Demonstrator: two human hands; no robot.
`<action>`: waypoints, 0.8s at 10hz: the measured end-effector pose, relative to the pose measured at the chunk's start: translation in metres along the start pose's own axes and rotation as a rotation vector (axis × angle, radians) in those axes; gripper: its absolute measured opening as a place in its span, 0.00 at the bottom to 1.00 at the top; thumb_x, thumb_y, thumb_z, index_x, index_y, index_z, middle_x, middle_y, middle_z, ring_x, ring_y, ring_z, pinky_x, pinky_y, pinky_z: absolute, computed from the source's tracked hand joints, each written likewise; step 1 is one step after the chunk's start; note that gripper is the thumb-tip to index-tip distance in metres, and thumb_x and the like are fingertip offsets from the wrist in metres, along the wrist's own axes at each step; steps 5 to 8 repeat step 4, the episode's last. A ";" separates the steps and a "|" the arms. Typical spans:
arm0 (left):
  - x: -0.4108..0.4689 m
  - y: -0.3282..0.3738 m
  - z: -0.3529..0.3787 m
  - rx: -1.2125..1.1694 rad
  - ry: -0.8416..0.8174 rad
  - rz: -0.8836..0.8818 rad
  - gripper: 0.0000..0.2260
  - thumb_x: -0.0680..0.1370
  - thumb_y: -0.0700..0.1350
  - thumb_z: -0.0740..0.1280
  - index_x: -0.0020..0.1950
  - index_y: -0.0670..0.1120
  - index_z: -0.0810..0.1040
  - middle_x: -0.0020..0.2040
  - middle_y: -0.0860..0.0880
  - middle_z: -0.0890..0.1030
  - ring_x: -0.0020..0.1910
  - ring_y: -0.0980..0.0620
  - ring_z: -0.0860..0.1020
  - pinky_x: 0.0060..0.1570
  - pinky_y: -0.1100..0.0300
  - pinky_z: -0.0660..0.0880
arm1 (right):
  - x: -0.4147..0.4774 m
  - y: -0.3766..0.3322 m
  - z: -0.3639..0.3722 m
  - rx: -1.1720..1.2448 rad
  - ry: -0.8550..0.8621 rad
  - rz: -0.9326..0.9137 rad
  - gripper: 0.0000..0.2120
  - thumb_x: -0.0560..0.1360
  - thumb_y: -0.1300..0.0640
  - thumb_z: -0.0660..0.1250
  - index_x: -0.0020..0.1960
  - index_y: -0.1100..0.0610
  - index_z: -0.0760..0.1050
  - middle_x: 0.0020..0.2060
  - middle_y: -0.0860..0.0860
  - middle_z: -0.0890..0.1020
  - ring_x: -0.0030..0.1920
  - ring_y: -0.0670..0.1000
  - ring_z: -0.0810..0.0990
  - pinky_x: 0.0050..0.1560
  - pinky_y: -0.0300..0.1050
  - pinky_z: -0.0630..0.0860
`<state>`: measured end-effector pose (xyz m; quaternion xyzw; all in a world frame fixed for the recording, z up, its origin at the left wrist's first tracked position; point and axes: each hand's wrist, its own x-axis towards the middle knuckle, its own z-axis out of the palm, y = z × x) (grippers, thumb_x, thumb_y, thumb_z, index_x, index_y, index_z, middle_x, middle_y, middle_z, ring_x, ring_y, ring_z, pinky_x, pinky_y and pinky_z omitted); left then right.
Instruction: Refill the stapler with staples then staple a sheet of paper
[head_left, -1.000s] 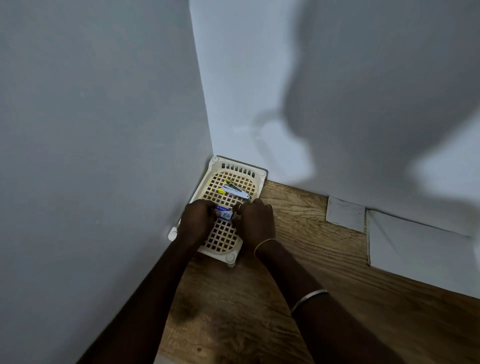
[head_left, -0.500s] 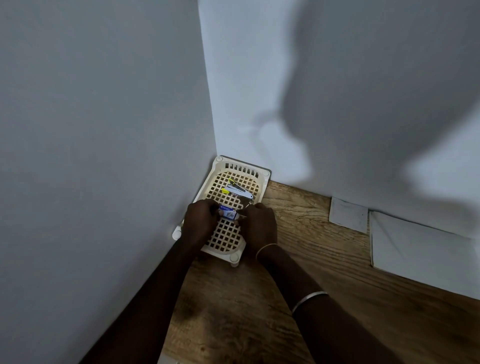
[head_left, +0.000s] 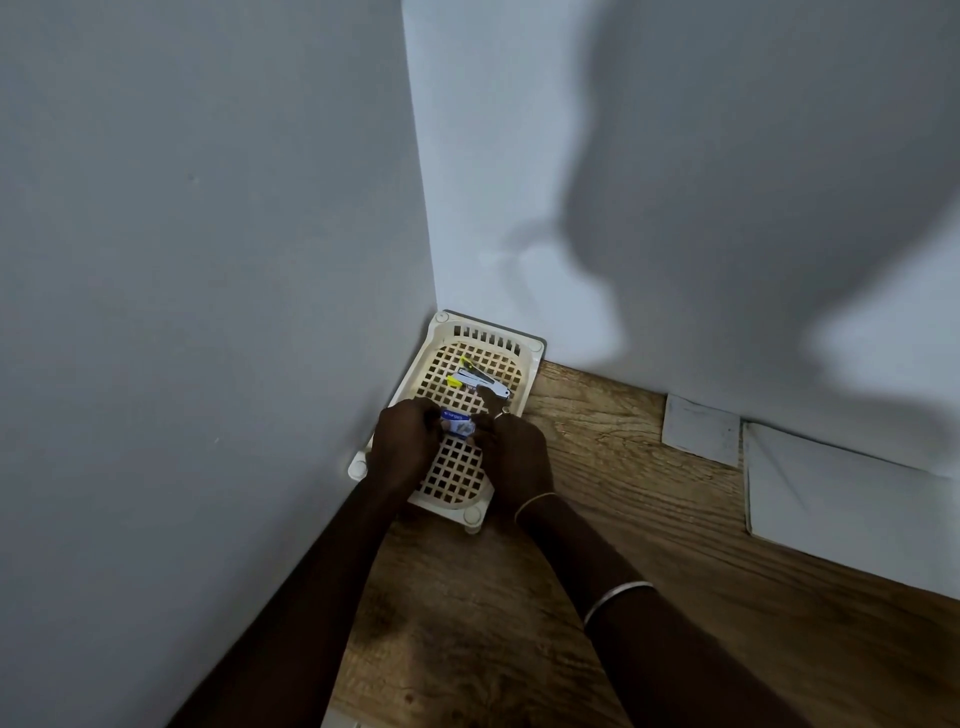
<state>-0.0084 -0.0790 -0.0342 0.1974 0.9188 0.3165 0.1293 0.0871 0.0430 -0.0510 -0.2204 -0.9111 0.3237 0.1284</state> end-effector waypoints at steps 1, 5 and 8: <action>0.000 0.000 0.000 -0.001 0.007 0.003 0.10 0.80 0.45 0.68 0.59 0.44 0.85 0.54 0.45 0.86 0.51 0.47 0.84 0.57 0.53 0.80 | 0.000 0.001 0.002 0.049 0.014 0.010 0.16 0.77 0.61 0.69 0.64 0.56 0.78 0.52 0.55 0.85 0.51 0.54 0.84 0.52 0.42 0.79; -0.004 0.002 0.000 0.032 0.033 0.036 0.10 0.80 0.44 0.68 0.59 0.45 0.85 0.54 0.45 0.86 0.50 0.48 0.84 0.55 0.55 0.79 | -0.002 0.008 -0.011 0.097 0.103 -0.111 0.24 0.76 0.54 0.65 0.71 0.57 0.72 0.63 0.56 0.81 0.60 0.53 0.81 0.61 0.45 0.78; -0.004 0.002 0.000 0.032 0.033 0.036 0.10 0.80 0.44 0.68 0.59 0.45 0.85 0.54 0.45 0.86 0.50 0.48 0.84 0.55 0.55 0.79 | -0.002 0.008 -0.011 0.097 0.103 -0.111 0.24 0.76 0.54 0.65 0.71 0.57 0.72 0.63 0.56 0.81 0.60 0.53 0.81 0.61 0.45 0.78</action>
